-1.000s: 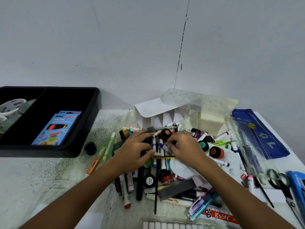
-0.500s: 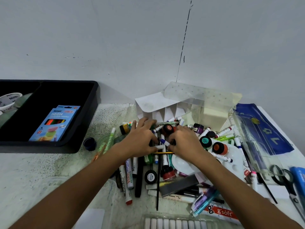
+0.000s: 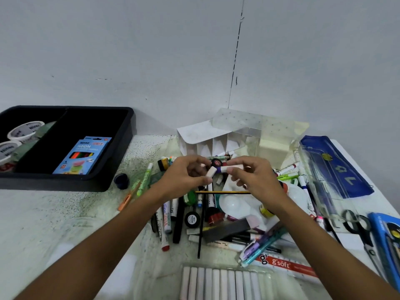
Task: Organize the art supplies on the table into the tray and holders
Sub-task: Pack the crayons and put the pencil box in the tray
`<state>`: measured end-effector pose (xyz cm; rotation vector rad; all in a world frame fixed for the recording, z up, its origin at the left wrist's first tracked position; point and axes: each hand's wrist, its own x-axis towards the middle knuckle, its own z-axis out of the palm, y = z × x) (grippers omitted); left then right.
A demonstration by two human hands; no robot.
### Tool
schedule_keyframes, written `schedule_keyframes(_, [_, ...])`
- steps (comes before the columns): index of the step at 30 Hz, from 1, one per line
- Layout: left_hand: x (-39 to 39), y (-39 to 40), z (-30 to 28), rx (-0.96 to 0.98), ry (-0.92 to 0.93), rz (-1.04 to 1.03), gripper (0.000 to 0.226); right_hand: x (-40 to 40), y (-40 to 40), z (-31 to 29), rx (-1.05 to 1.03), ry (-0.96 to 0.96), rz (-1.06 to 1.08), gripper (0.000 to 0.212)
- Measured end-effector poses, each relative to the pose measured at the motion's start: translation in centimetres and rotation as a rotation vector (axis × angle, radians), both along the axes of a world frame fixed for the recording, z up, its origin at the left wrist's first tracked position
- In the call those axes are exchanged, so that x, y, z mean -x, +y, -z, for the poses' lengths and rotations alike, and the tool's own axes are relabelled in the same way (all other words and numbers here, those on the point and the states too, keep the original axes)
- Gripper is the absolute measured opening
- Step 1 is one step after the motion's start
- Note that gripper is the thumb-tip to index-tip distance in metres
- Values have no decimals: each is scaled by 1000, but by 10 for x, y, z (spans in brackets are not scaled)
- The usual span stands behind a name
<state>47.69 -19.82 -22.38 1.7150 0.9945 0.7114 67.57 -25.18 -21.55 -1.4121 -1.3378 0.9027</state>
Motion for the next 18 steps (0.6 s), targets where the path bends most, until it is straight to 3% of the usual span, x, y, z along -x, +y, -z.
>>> schedule_keyframes(3, [-4,-20,-5,59,-63,11,26,-13,-19,-7,103,204,-32,16])
schedule_keyframes(8, [-14,-60,-6,111,-93,14,8,-33,-56,-12,194,369,-67,26])
schedule_keyframes(14, [-25,-109,0,210,-104,22,19,-45,-97,-5,219,360,-86,15])
schedule_keyframes(18, [-34,-142,13,217,-53,71,19,-47,-130,10,294,243,-125,12])
